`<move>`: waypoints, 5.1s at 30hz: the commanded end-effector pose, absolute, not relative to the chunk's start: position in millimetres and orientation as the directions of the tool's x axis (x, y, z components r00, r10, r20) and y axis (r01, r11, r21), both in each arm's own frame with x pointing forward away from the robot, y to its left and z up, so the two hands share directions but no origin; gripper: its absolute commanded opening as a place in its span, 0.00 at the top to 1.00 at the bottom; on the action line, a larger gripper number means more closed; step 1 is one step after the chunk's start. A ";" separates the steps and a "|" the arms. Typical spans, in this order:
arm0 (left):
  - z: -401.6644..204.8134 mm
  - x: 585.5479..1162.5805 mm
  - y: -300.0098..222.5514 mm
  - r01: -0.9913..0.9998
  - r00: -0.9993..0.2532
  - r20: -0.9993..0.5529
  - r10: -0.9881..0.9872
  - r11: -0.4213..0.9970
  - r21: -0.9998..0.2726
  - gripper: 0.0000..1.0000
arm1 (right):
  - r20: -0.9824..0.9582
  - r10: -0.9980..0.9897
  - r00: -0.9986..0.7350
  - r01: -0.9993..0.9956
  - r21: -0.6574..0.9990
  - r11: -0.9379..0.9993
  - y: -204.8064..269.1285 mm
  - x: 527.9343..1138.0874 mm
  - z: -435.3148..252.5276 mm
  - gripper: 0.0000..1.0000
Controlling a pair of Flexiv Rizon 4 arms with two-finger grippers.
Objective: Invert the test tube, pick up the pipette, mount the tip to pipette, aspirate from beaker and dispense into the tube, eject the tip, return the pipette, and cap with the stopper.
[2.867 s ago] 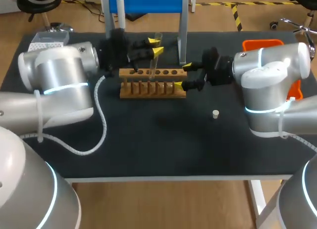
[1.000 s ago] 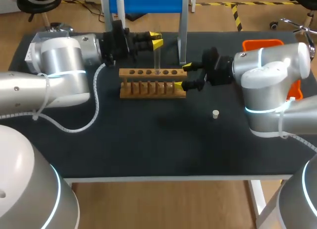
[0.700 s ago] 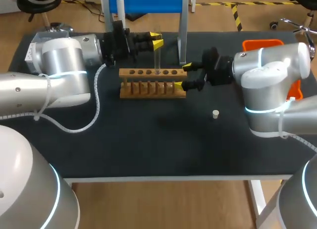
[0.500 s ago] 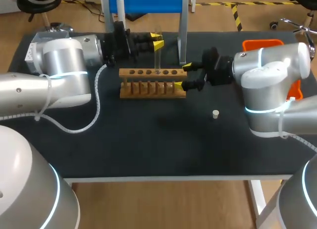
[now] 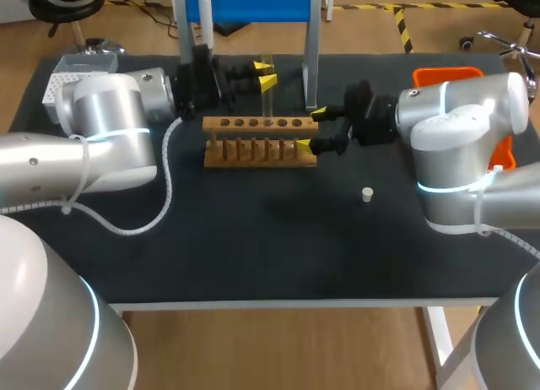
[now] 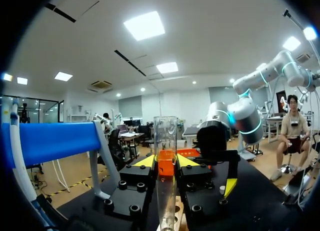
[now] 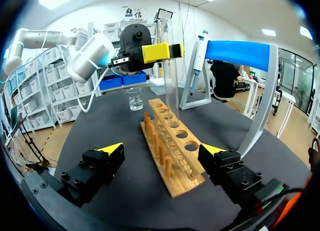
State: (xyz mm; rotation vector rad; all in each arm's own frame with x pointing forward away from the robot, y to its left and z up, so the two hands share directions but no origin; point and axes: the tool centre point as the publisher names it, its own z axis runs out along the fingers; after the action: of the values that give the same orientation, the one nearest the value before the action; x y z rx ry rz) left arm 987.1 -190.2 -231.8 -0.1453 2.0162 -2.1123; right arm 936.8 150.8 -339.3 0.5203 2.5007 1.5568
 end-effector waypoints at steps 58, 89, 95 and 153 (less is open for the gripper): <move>-290.0 998.1 -186.8 0.036 -0.982 -0.052 -0.181 0.091 -0.995 1.00 | 0.056 0.366 -0.929 0.213 0.890 0.403 150.4 936.7 -338.7 0.00; -219.8 934.1 -110.6 -0.076 -0.943 -0.031 -0.331 0.306 -0.949 0.00 | 0.056 0.366 -0.929 0.213 0.890 0.403 150.4 936.7 -338.7 0.00; -215.1 911.5 -80.5 -0.122 -0.919 -0.024 -0.394 0.342 -0.932 0.00 | 0.056 0.366 -0.929 0.213 0.890 0.403 150.4 936.7 -338.7 0.00; -254.1 918.1 198.4 -0.530 -0.476 0.021 -0.879 0.268 -0.805 0.00 | 0.056 0.366 -0.929 0.213 0.890 0.403 150.4 936.7 -338.7 0.00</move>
State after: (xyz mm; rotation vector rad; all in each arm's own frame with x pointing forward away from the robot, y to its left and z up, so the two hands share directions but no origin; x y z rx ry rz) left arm 915.2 192.5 -256.4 -1.2614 2.0888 -1.0903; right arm 936.8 150.7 -339.2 0.5204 2.5006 1.5567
